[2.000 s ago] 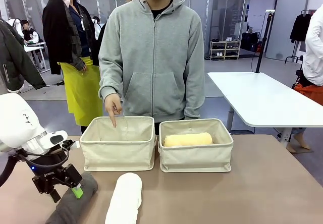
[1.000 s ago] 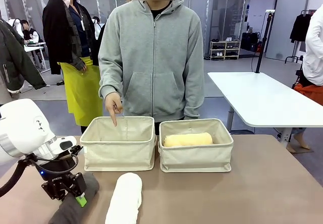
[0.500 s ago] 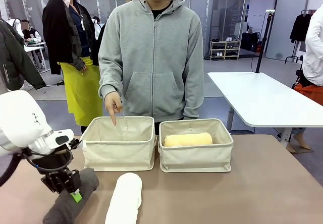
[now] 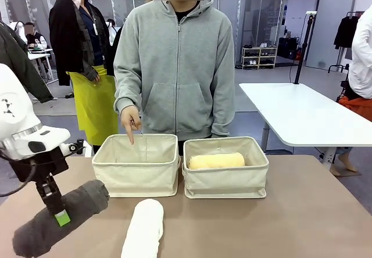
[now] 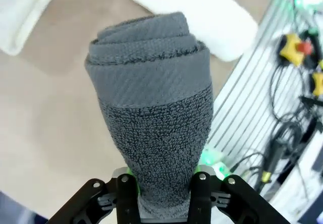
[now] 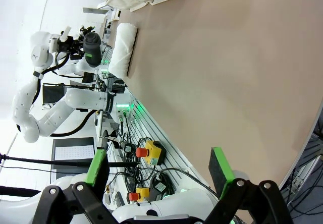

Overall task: Divide the towels into two baskets.
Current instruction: Pick up one hotel-folded towel from the bottom of the table and place it in the Fabric basket indicated by the person.

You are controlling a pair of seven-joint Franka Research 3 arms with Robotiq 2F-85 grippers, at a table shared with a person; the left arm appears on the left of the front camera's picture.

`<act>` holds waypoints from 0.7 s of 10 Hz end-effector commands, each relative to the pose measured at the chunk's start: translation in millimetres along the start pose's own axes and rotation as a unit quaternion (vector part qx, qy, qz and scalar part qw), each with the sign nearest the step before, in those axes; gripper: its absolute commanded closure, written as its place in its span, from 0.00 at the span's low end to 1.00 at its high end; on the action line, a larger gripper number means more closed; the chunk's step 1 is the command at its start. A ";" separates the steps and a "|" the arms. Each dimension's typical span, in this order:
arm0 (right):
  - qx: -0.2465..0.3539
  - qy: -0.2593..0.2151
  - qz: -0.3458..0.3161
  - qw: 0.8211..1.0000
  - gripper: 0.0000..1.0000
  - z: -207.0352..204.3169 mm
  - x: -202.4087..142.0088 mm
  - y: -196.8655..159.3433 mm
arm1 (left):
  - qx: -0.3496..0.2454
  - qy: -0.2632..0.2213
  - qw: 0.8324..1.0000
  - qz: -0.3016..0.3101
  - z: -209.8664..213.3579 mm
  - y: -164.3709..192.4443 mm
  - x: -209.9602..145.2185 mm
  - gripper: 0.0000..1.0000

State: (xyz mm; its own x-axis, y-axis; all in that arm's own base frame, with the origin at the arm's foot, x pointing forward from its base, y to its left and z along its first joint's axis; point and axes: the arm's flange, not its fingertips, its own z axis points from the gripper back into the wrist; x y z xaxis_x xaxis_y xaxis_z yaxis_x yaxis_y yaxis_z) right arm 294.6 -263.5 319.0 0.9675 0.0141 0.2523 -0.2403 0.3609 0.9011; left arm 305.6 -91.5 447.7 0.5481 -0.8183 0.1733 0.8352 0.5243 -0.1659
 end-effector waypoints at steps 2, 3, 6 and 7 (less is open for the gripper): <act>-0.007 0.004 -0.002 1.000 0.00 -0.4 -2.8 4.1 | -0.004 -0.059 0.996 -0.070 13.1 -8.3 -5.5 0.72; -0.007 0.004 -0.002 1.000 0.00 -0.4 -2.8 4.1 | 0.003 -0.005 0.999 -0.044 5.6 -7.4 1.9 0.72; -0.007 0.004 -0.002 1.000 0.00 -0.4 -2.8 4.1 | 0.003 -0.005 0.999 -0.044 5.6 -7.4 1.9 0.72; -0.007 0.004 -0.002 1.000 0.00 -0.4 -2.8 4.1 | 0.000 -0.014 0.998 -0.057 5.0 -7.8 -0.1 0.60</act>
State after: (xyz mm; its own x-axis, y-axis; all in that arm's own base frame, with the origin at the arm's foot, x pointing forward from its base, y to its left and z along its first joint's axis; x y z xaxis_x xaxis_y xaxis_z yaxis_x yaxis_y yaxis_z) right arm 294.6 -263.5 319.1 0.9675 0.0142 0.2525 -0.2404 0.3610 0.9011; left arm 299.3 -94.3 451.8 0.4536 -0.8655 0.2126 0.8905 0.4306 -0.1471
